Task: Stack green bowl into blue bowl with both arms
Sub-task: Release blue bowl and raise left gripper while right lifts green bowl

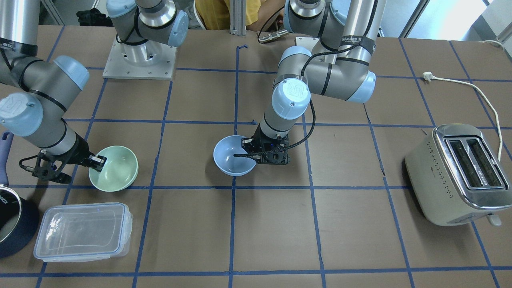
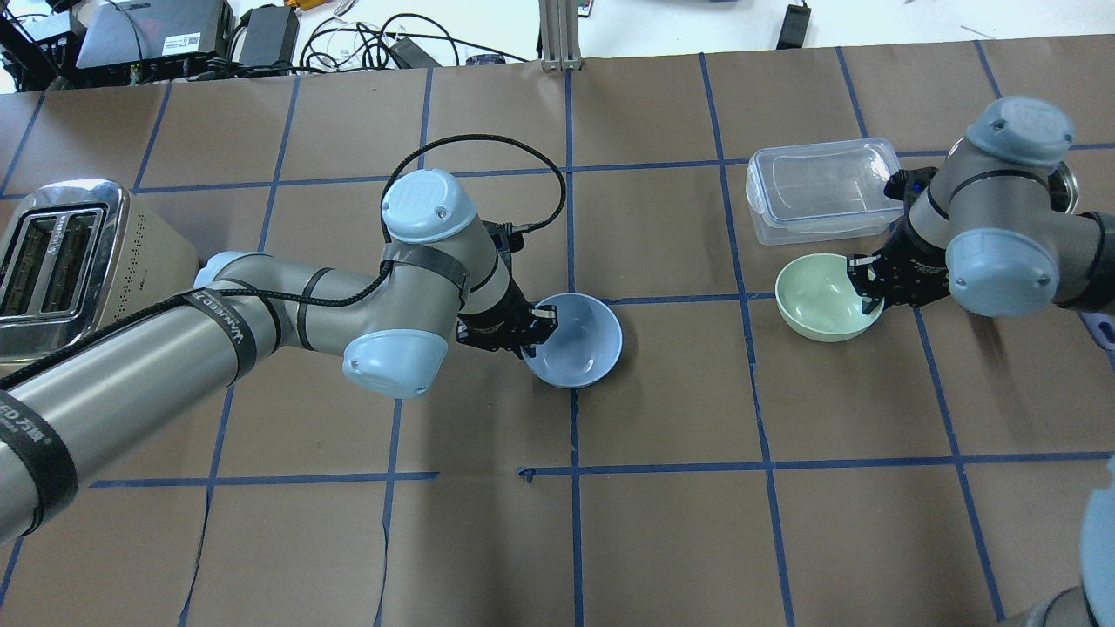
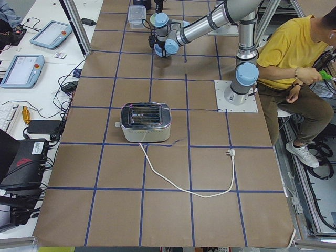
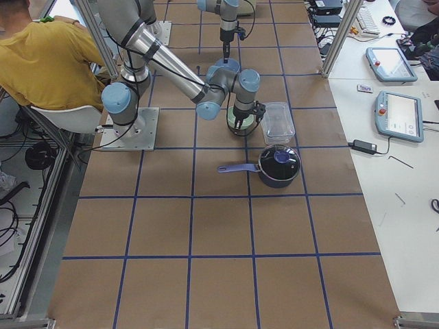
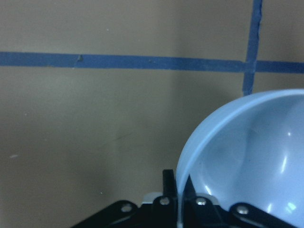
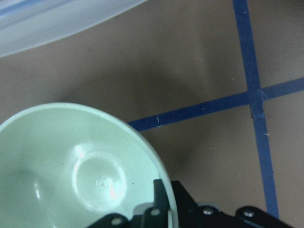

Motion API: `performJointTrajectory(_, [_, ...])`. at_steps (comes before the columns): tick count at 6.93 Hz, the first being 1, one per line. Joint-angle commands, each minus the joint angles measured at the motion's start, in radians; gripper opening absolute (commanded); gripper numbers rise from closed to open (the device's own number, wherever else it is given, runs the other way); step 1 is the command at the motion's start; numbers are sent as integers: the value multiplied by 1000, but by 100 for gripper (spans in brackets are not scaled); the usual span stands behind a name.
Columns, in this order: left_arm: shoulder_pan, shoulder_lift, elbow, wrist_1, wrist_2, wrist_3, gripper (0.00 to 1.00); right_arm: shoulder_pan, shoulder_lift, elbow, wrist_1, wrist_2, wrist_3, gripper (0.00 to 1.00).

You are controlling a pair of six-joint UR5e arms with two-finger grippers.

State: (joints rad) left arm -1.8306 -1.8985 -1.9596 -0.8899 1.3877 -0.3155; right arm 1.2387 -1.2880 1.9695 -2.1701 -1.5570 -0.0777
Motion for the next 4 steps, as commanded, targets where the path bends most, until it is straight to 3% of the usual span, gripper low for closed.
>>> performJointTrajectory(1, [19, 31, 55, 37, 22, -19, 88, 1, -4, -85, 123, 6, 1, 0])
performJointTrajectory(2, [43, 45, 136, -94, 95, 31, 88, 2, -4, -124, 178, 9, 3, 0])
performJointTrajectory(4, [168, 84, 380, -498, 178, 311, 89, 5, -5, -168, 237, 15, 9, 0])
